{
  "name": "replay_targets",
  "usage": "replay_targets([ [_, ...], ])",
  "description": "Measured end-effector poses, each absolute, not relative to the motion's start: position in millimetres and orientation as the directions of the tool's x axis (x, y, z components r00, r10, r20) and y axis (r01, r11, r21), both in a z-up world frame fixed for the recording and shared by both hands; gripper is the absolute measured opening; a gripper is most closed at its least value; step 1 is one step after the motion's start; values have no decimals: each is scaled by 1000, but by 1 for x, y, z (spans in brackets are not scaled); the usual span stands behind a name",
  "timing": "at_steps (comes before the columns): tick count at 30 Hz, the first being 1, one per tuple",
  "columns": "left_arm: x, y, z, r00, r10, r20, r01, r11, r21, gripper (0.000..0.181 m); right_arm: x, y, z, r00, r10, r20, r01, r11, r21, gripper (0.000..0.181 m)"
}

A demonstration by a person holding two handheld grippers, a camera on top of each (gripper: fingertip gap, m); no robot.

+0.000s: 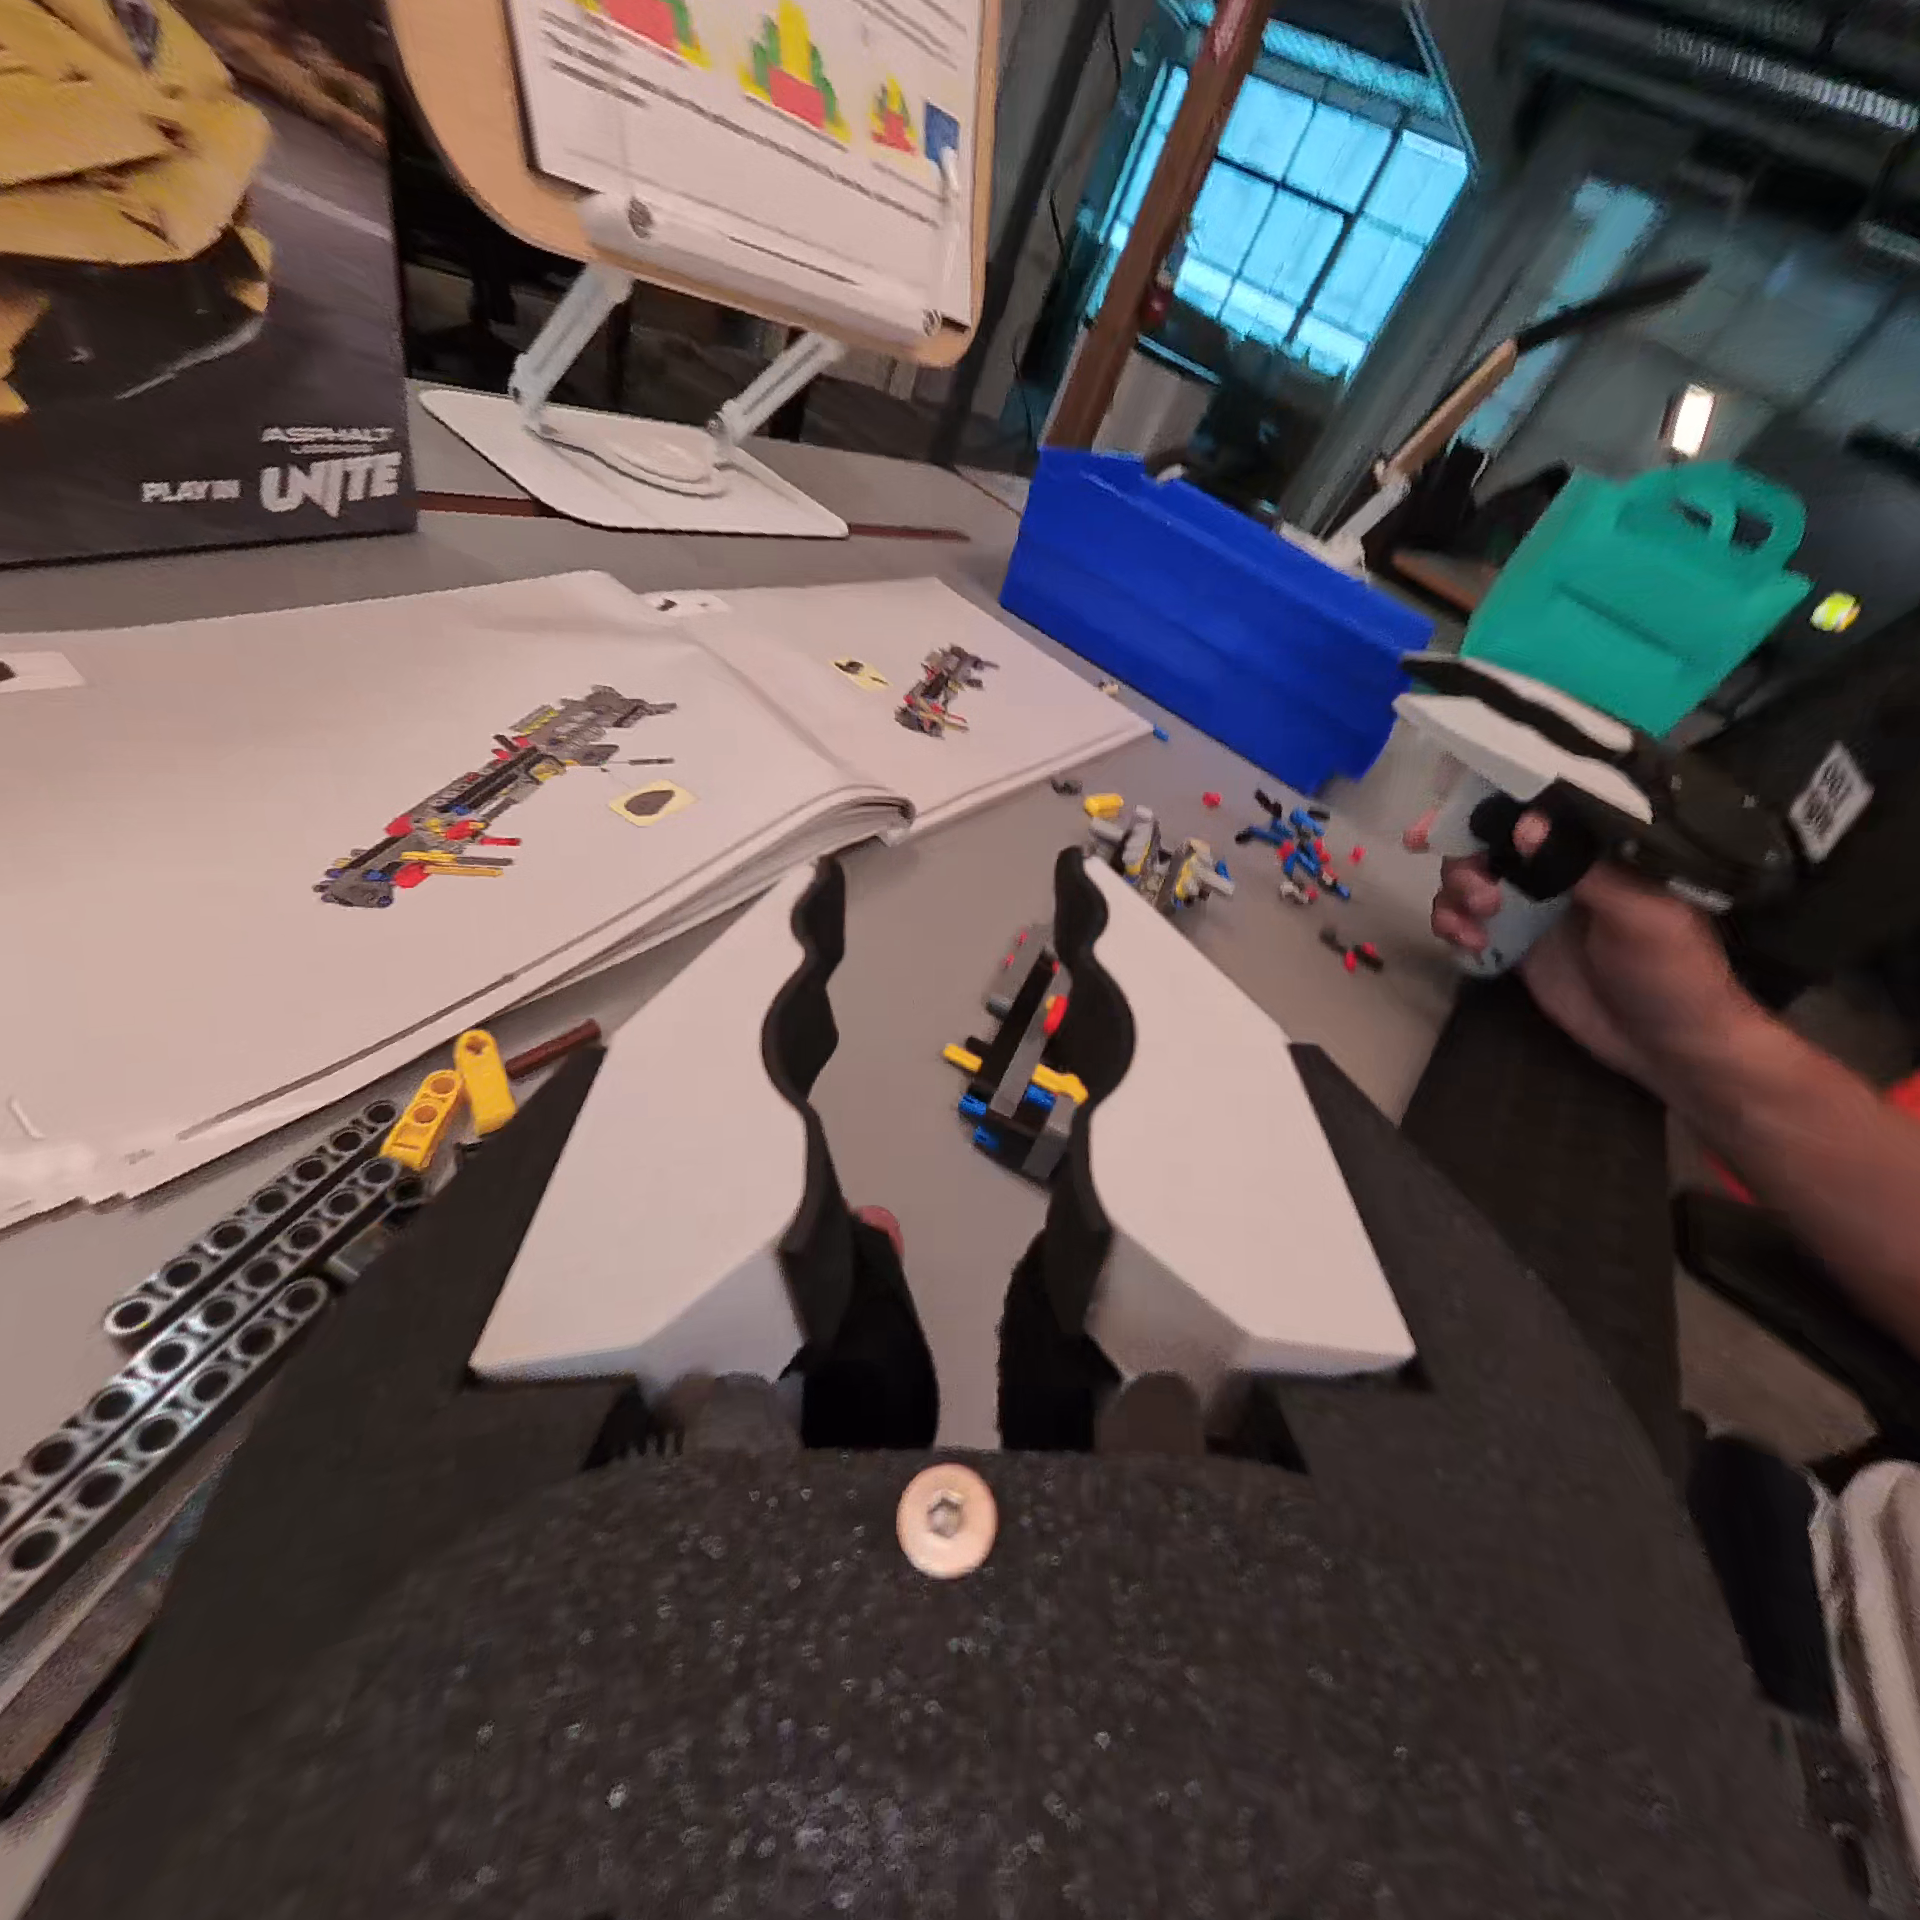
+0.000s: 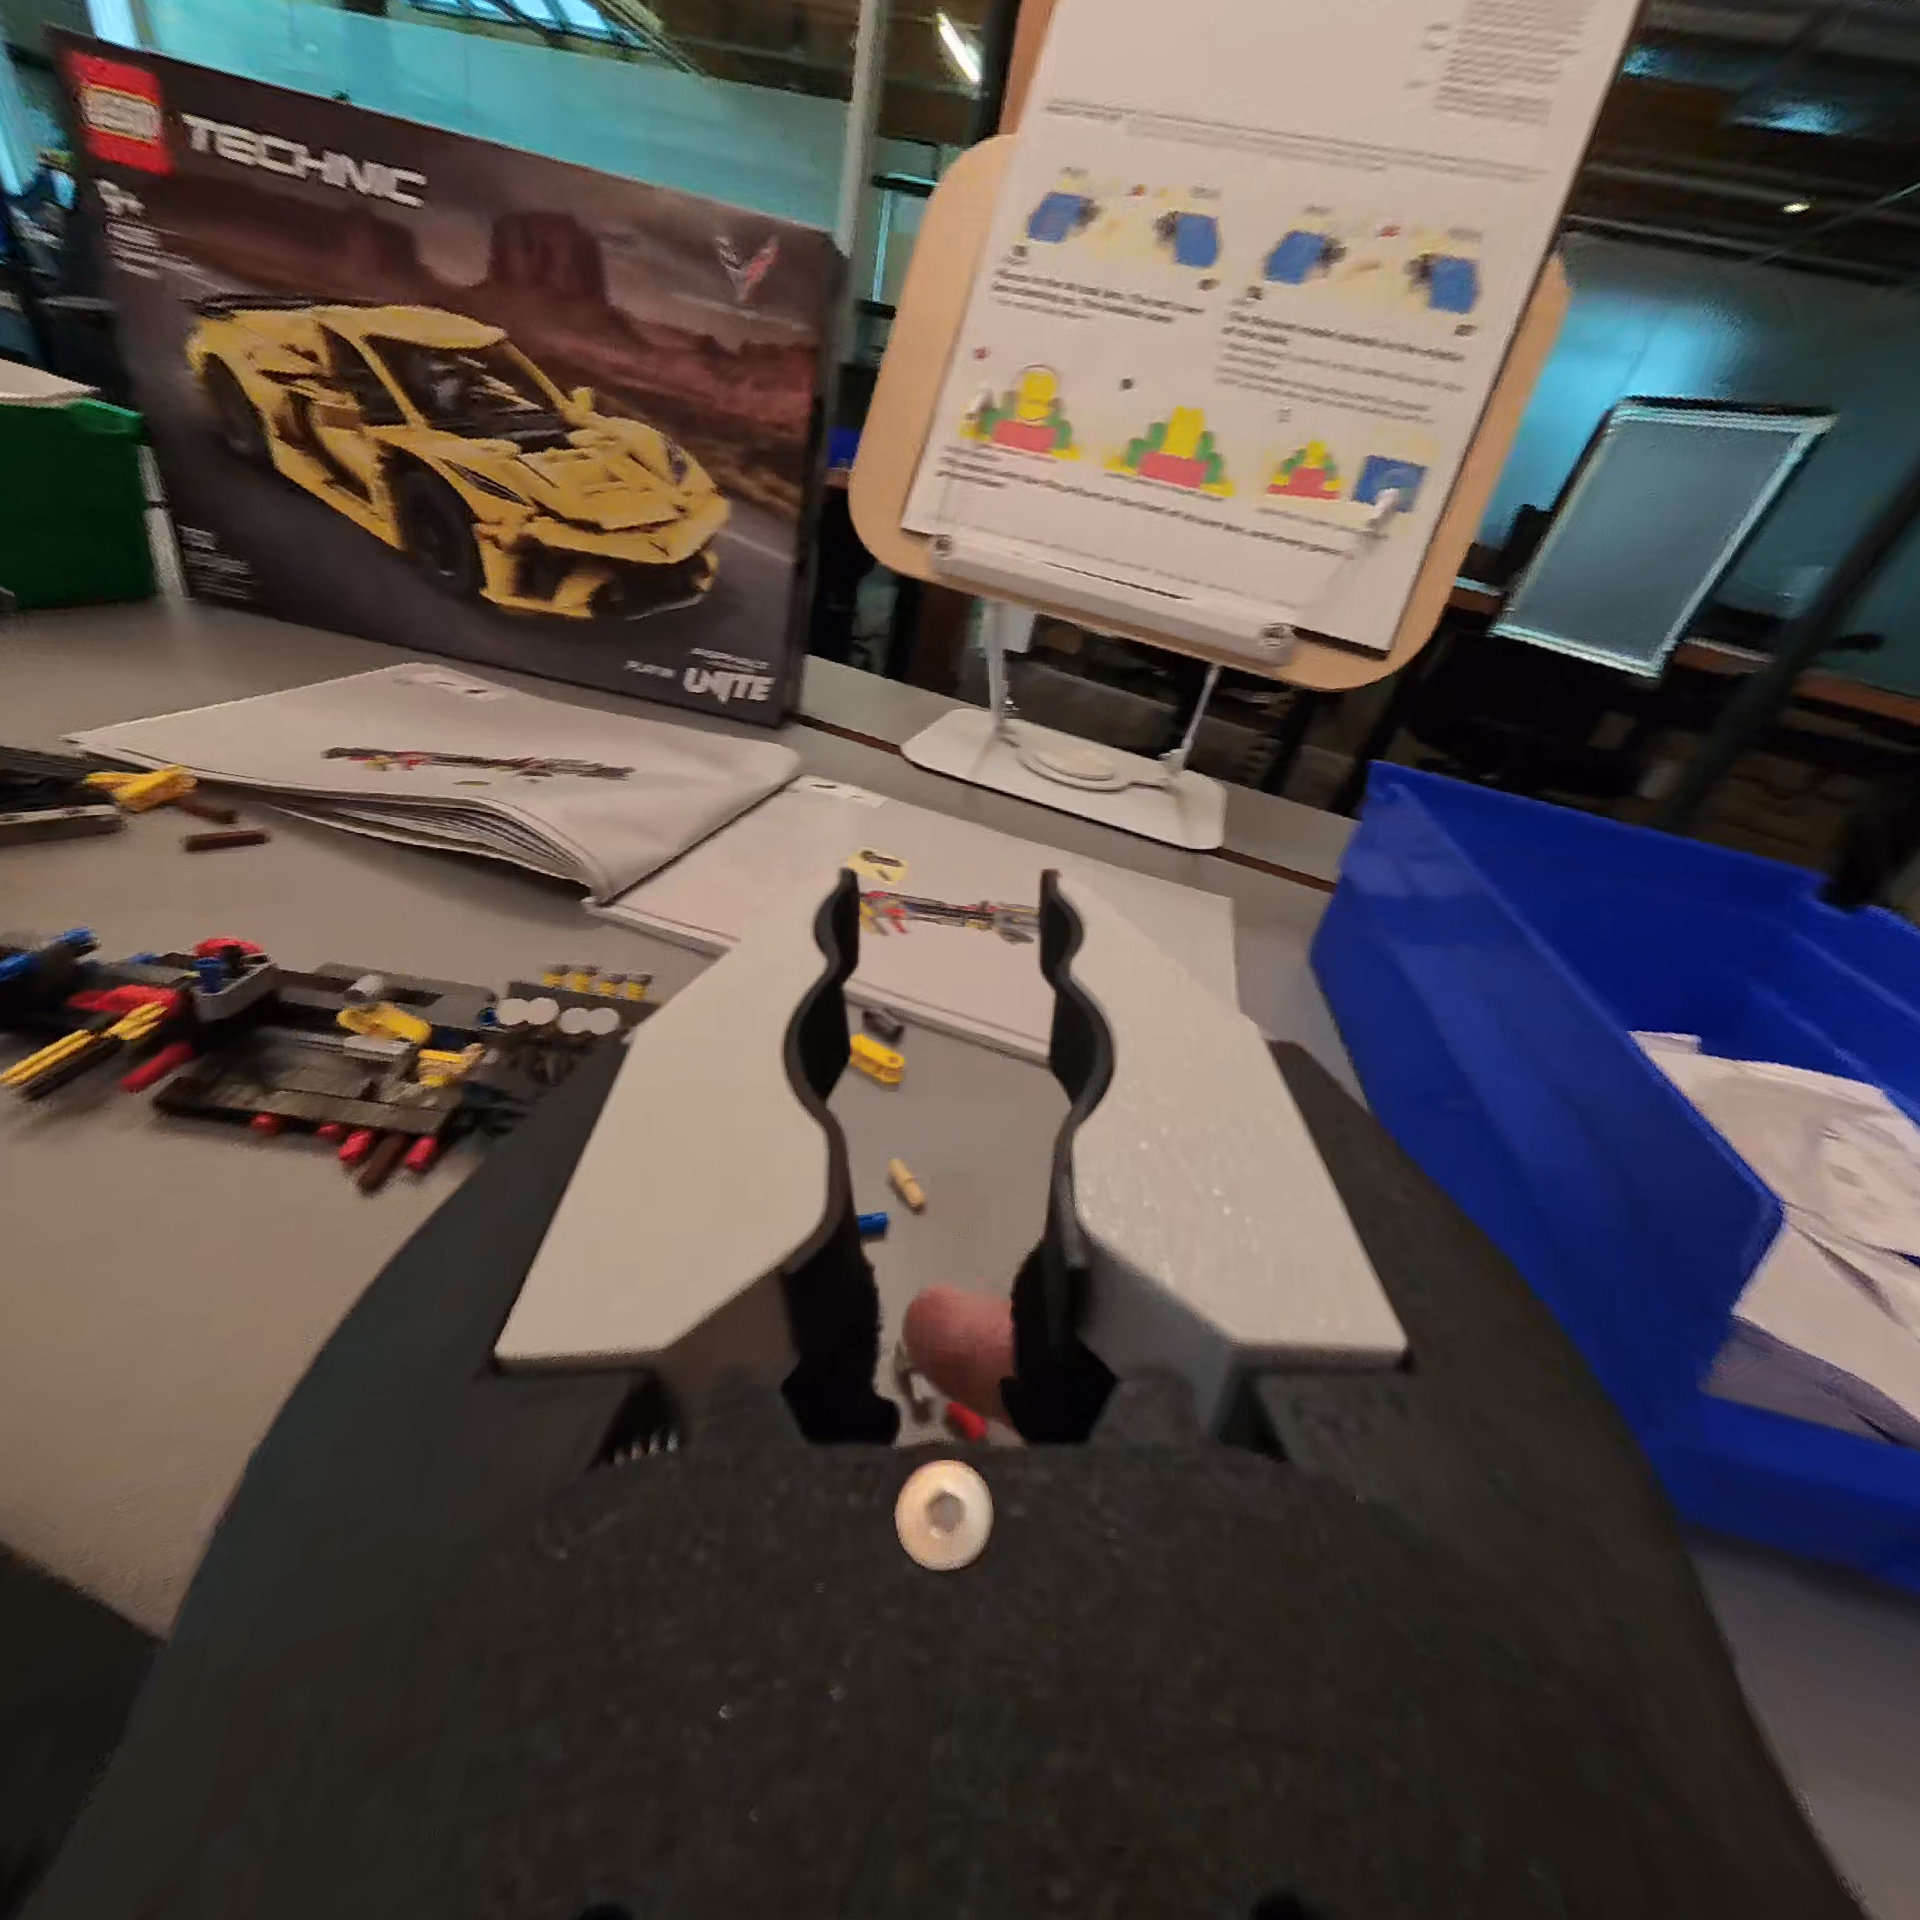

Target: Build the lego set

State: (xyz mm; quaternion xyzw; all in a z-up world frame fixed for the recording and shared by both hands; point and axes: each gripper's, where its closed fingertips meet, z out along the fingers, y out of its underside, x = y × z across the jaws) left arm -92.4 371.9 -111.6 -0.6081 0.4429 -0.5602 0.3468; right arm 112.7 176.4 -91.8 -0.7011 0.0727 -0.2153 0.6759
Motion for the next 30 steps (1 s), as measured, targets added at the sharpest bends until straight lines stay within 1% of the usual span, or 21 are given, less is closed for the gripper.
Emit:
replay_targets([
  [2, -93, 373, -107, -28, -918, 395, -120, -389, -913, 38, 115, 175, -96, 893, -397, 211, 182, -111, -977, 26],
  [5, -86, 367, -114, -19, -942, 336, -192, -326, -926, 37, 121, 177, -102, 894, -405, 189, 145, -138, -980, 26],
  [6, -79, 362, -116, -26, -960, 280, -236, -267, -935, 33, 123, 177, -102, 897, -408, 170, 125, -134, -983, 26],
  [8, -55, 350, -121, -60, -991, 118, -350, -90, -932, 31, 127, 175, -103, 903, -411, 123, 80, -122, -989, 26],
  [10, -20, 338, -128, -130, -989, -69, -477, 123, -870, 30, 130, 172, -101, 909, -412, 72, 36, -95, -995, 24],
  [12, 27, 327, -128, -211, -952, -220, -529, 301, -794, 33, 132, 171, -102, 916, -400, 23, -7, -74, -997, 24],
  [14, 78, 306, -131, -314, -911, -266, -556, 403, -727, 39, 136, 166, -99, 914, -404, -28, -47, -38, -998, 26],
  [16, 127, 281, -136, -394, -884, -252, -572, 450, -686, 46, 142, 160, -95, 901, -429, -68, -71, 11, -997, 26],
  [18, 170, 256, -144, -456, -862, -221, -574, 474, -667, 50, 144, 155, -92, 898, -427, -107, -94, 52, -994, 26],
  [22, 233, 230, -168, -480, -852, -210, -597, 493, -633, 51, 145, 154, -91, 909, -370, -191, -167, 95, -981, 26],
  [26, 255, 219, -190, -501, -838, -215, -612, 519, -597, 52, 147, 155, -94, 906, -297, -301, -278, 118, -953, 32],
  [30, 261, 223, -203, -494, -844, -206, -629, 511, -585, 51, 146, 154, -91, 907, -280, -315, -287, 138, -948, 31],
])
